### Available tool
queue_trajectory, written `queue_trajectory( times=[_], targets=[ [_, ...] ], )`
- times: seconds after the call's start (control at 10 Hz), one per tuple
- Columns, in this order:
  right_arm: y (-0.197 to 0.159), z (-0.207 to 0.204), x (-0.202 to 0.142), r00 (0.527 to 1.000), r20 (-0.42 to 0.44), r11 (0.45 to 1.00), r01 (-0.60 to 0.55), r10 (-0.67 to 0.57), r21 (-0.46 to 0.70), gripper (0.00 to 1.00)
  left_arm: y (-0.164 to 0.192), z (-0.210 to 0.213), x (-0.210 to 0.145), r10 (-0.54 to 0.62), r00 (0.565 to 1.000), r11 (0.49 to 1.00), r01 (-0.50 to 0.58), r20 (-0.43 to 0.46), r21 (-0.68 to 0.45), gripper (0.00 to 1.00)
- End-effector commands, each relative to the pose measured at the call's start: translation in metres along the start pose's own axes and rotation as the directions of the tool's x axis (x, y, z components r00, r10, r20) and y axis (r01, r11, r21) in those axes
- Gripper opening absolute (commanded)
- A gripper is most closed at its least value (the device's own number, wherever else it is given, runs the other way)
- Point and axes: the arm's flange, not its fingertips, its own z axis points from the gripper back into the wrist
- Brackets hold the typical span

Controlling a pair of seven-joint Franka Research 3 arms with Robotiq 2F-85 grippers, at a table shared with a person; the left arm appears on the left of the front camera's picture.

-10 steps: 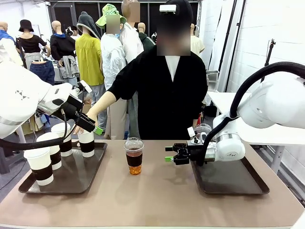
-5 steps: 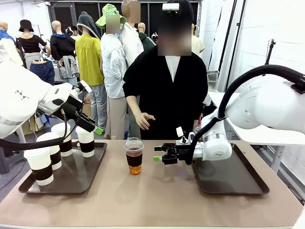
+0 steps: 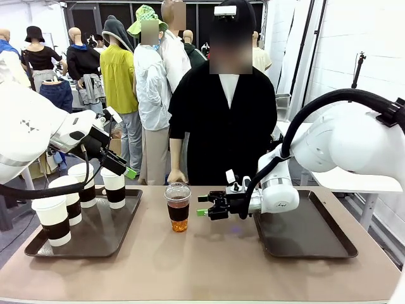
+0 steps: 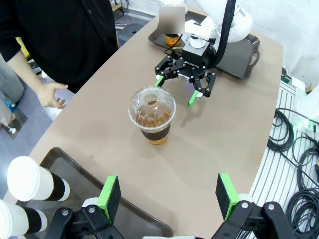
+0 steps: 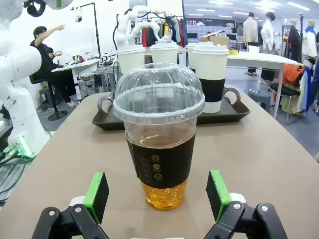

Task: Distribute the coffee onto the tray.
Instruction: Pick up another iced Americano from the middle of the table and place it on the right Handle tray.

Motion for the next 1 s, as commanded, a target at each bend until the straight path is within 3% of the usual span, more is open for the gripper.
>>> queue_trajectory(
  times=[0.0, 0.9],
  targets=[
    [-0.009, -0.016, -0.004, 1.000, 0.001, 1.000, 0.003, -0.003, -0.030, 1.00, 0.002, 0.001, 0.000, -0.004, 1.000, 1.000, 0.005, 0.011, -0.014, 1.00],
    [-0.018, -0.050, -0.009, 0.999, -0.034, 1.000, -0.001, 0.001, -0.005, 1.00, 0.002, 0.001, 0.000, -0.004, 1.000, 1.000, 0.005, 0.011, -0.014, 1.00]
  ],
)
